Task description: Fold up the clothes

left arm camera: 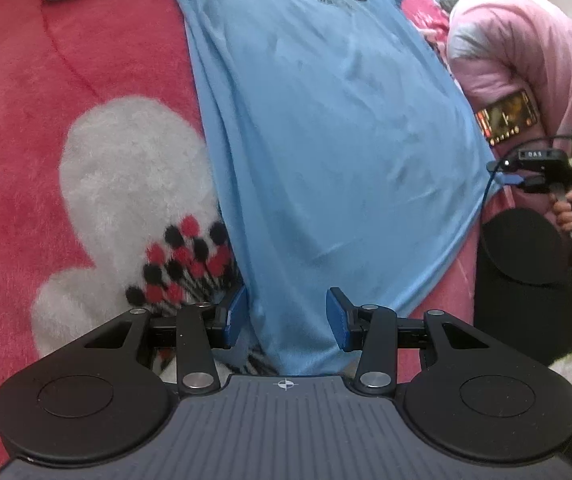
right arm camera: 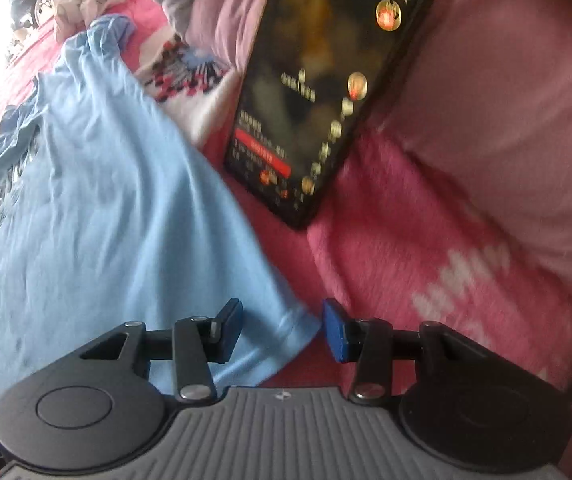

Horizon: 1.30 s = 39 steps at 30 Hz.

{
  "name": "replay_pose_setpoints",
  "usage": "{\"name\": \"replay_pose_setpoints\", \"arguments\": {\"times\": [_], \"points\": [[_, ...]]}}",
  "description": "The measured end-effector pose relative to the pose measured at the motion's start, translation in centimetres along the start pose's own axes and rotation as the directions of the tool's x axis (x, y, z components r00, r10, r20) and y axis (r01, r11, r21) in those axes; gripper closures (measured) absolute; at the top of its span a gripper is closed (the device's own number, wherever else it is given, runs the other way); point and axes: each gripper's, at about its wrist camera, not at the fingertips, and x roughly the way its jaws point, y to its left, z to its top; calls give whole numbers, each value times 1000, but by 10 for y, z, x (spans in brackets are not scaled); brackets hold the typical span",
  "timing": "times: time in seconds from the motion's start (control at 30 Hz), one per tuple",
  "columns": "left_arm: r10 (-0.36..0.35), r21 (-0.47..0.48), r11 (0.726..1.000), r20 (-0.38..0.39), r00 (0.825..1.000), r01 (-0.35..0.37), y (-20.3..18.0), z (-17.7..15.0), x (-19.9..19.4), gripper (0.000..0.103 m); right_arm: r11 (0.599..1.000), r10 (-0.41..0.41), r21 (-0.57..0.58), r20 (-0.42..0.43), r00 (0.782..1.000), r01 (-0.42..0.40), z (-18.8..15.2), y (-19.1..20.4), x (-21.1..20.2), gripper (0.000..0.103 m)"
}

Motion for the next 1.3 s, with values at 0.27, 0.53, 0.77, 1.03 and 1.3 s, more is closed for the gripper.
{"name": "replay_pose_setpoints", "arguments": {"times": [0.27,0.53,0.77,1.03,1.3], "points": [[-20,-28,999,-55,998,18,5,-12,3,60,999,-26,-39,19,999,26,-9,3,-6,62],[-37,-130,991,-53,998,30,11,-18,14,65,999,16,-45,29,999,-15,-19,0,-10,85],[-15,-124,992,-51,999,8,9,-19,13,78,997,19,-70,8,1000,-19,-33,2,-8,86],[-64,-90,994,-64,996,58,-1,-19,11,103,968,-94,-219,127,987,120,-38,23,-45,98],[-171,31,984,-150,974,178,-22,-17,21,103,907,-221,-336,131,966,254,-7,45,-32,98]]}}
